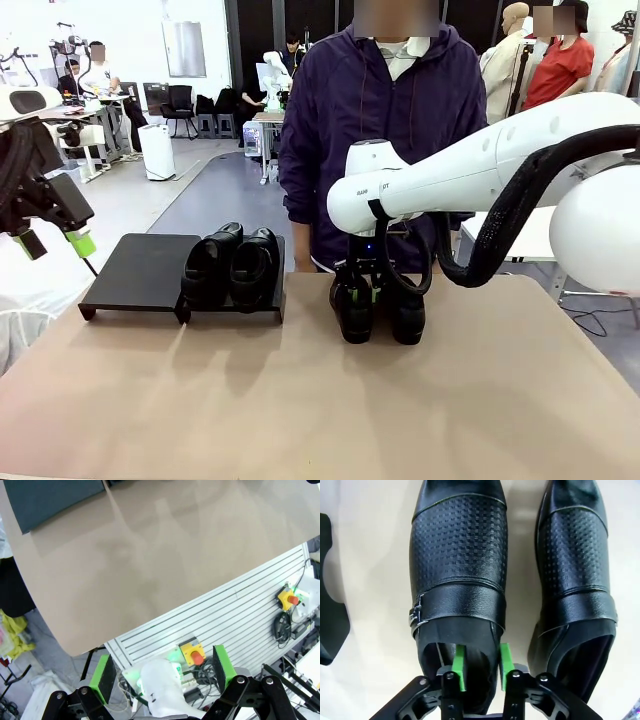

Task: Organize the shoes by placing them on the stand.
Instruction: Pick up one Shoe and place it in the middle of the table.

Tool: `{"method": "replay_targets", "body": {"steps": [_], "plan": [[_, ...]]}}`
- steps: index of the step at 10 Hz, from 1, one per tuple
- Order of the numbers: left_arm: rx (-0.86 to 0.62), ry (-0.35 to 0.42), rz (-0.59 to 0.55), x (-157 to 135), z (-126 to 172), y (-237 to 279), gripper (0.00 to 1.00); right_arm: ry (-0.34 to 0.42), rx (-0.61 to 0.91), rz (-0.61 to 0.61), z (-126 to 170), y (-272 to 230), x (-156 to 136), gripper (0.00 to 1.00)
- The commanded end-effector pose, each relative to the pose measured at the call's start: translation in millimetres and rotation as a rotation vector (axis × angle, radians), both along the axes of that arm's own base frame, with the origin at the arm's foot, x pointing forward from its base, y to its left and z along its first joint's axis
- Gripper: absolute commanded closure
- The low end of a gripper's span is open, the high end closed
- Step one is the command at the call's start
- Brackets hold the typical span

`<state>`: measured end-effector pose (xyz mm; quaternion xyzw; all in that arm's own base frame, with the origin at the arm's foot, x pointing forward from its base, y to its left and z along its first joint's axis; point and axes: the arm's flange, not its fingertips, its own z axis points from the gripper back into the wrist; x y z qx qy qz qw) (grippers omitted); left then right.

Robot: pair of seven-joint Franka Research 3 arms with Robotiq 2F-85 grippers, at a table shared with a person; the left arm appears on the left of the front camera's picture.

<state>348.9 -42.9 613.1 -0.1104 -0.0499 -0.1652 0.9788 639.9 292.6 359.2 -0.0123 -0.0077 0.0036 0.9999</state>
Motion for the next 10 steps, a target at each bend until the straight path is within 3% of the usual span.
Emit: {"method": "replay_targets", "body": {"steps": [1,8,10], "plan": [[-0.018,0.0,-0.003,-1,0,0,0.0,-0.004,-0.033,-0.005,3,5,6,1.0],[-0.018,0.0,-0.003,-1,0,0,0.0,0.011,-0.033,0.006,5,4,2,1.0],[-0.018,0.0,-0.003,-1,0,0,0.0,-0.003,-0.032,0.051,30,-3,-5,1.0]]}}
